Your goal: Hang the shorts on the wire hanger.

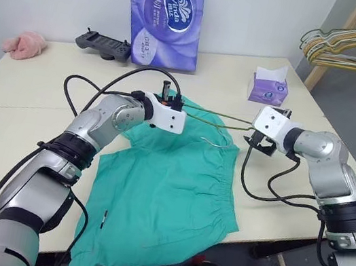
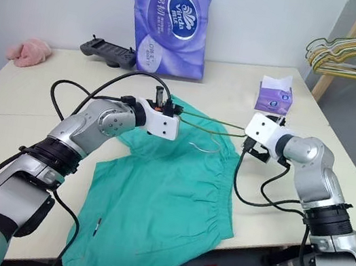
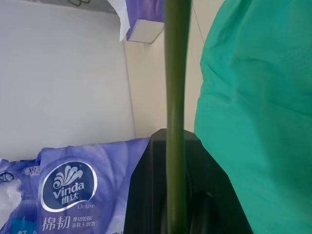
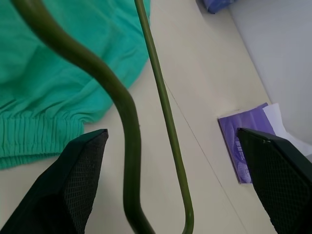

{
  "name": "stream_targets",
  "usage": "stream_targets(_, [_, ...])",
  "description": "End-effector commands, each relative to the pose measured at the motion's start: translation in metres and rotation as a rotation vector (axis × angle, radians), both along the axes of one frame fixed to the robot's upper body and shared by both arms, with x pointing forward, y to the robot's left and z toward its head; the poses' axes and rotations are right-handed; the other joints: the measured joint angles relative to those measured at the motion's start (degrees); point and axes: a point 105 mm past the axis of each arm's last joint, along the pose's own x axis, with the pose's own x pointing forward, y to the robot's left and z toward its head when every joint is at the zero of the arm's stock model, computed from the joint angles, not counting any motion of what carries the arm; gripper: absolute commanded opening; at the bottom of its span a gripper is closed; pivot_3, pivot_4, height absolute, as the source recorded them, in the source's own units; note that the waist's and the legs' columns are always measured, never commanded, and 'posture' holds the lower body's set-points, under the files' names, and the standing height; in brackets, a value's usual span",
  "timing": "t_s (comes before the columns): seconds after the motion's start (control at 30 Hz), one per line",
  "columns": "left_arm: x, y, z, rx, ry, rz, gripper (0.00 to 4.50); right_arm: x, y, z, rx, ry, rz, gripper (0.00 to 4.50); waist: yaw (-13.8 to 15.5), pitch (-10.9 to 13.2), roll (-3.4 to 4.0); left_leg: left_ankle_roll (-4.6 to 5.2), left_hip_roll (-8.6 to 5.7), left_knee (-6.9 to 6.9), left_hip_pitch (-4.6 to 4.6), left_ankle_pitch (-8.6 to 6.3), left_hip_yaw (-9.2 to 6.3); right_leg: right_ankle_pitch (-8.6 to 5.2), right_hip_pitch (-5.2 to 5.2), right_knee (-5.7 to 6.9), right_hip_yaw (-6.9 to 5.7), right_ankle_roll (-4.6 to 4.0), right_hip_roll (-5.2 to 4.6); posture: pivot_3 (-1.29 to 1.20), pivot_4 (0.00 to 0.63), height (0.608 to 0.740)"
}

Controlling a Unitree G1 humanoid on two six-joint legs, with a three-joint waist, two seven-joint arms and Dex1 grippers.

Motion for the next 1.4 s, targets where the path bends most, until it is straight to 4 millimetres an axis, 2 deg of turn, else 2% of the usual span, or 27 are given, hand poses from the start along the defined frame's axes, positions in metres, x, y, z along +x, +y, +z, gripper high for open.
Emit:
stream_targets(0.03, [0.0,-0.003,0.021,-0.029,-0.058,-0.016,0.0,0.001,0.002,0.021,-0.002,-0.071,0.008,4.48,0.0,0.0,0.0,0.0,0.0,0.0,0.0,0.0,0.0,0.0,0.0,0.0,0.0,0.0,0.0,-0.1,0.113,0.74])
stream_targets(0.1, [0.0,-0.003,0.021,-0.029,-0.057,-0.017,0.0,0.001,0.003,0.021,0.008,-0.071,0.009,4.48,0.0,0.0,0.0,0.0,0.0,0.0,0.0,0.0,0.0,0.0,0.0,0.0,0.0,0.0,0.0,-0.1,0.115,0.74])
stream_targets(0.2, [0.0,-0.005,0.019,-0.03,-0.049,-0.02,0.0,0.003,0.005,0.022,0.01,-0.083,0.016,3.93,0.0,0.0,0.0,0.0,0.0,0.0,0.0,0.0,0.0,0.0,0.0,0.0,0.0,0.0,0.0,-0.1,0.116,0.74])
stream_targets(0.33, [0.0,-0.005,0.019,-0.03,-0.045,-0.02,0.0,0.003,0.008,0.024,0.002,-0.099,0.028,2.57,-0.01,0.0,0.0,0.0,0.0,0.0,0.0,0.0,0.0,0.0,0.0,0.0,0.0,0.0,0.0,-0.1,0.118,0.74])
stream_targets(0.37, [0.0,-0.005,0.019,-0.03,-0.044,-0.02,0.0,0.004,0.008,0.025,-0.008,-0.11,0.033,2.11,-0.01,0.0,0.0,0.0,0.0,0.0,0.0,0.0,0.0,0.0,0.0,0.0,0.0,0.0,0.0,-0.1,0.119,0.74])
stream_targets(0.57, [-0.001,-0.004,0.019,-0.03,-0.035,-0.018,0.0,0.004,0.012,0.029,-0.076,-0.167,0.073,0.15,-0.01,0.0,0.0,0.0,0.0,0.0,0.0,0.0,0.0,0.0,0.0,0.0,-0.01,0.0,0.0,-0.1,0.121,0.74])
stream_targets(0.77, [-0.001,-0.006,0.02,-0.031,-0.031,-0.021,0.0,0.003,0.016,0.034,-0.14,-0.217,0.114,0.07,-0.04,0.0,0.0,0.0,0.0,0.0,0.0,0.0,0.0,0.0,0.0,0.0,-0.01,0.0,0.0,-0.1,0.121,0.74])
stream_targets(1.0, [-0.004,-0.009,0.016,-0.078,0.034,-0.039,0.0,0.004,0.01,0.033,-0.147,-0.226,0.096,0.07,-0.05,0.0,0.0,0.0,0.0,0.0,0.0,0.0,0.0,0.0,0.0,0.0,-0.01,0.0,0.01,-0.11,0.122,0.74])
stream_targets(1.1, [-0.01,-0.014,0.015,-0.124,0.083,-0.072,0.71,0.005,0.008,0.035,-0.141,-0.236,0.089,0.0,-0.08,0.0,0.0,0.0,0.01,0.0,0.0,0.0,0.0,0.0,0.0,0.0,-0.01,0.0,0.01,-0.11,0.121,0.74])
stream_targets(1.23, [-0.012,-0.018,0.018,-0.148,0.085,-0.086,1.91,0.005,0.009,0.037,-0.134,-0.24,0.09,0.0,-0.08,0.0,0.0,0.0,0.0,0.0,0.0,0.0,0.0,0.0,0.01,0.0,0.0,0.0,0.0,-0.11,0.122,0.74])
stream_targets(1.4, [-0.013,-0.012,0.021,-0.162,0.104,-0.091,3.38,0.005,0.007,0.036,-0.133,-0.234,0.085,0.0,-0.24,0.0,0.0,0.0,0.01,-0.01,0.0,0.0,0.0,0.0,0.0,0.0,0.0,0.0,0.0,-0.11,0.123,0.74])
